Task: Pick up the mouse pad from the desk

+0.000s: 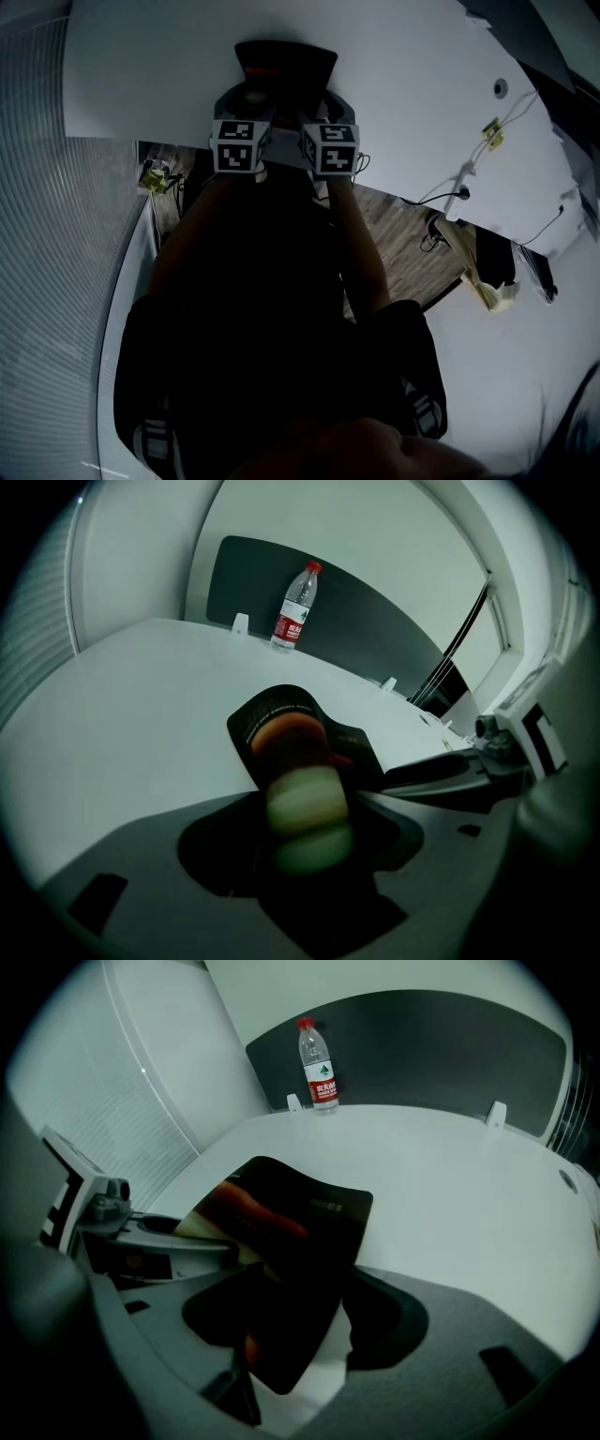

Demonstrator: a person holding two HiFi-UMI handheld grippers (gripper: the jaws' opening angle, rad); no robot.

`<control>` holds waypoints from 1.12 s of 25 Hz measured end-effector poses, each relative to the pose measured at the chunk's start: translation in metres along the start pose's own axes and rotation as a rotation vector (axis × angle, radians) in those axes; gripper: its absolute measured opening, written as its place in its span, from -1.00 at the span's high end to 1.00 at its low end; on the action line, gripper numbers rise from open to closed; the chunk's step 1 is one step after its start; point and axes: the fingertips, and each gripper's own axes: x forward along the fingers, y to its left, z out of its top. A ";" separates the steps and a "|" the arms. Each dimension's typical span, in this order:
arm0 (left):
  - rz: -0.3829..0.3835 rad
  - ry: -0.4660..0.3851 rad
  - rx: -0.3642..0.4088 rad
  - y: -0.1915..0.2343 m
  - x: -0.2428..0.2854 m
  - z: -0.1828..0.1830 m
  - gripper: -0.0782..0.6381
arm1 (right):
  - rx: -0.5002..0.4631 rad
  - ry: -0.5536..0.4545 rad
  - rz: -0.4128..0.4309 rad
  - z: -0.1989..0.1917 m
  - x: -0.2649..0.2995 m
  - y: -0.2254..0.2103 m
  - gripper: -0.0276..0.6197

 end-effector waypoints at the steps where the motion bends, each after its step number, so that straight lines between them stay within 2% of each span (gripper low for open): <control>1: 0.004 0.002 0.003 0.001 0.000 -0.001 0.04 | 0.001 -0.001 0.000 0.000 0.000 0.000 0.13; 5: 0.034 -0.009 0.027 0.007 0.002 -0.001 0.13 | 0.010 -0.002 0.002 0.000 0.001 -0.002 0.13; 19: -0.011 0.002 0.023 0.002 -0.003 0.001 0.36 | 0.023 0.004 0.020 0.001 0.001 0.000 0.14; 28: -0.031 -0.037 0.017 -0.003 -0.004 0.004 0.53 | 0.029 -0.005 0.019 -0.001 -0.002 0.000 0.14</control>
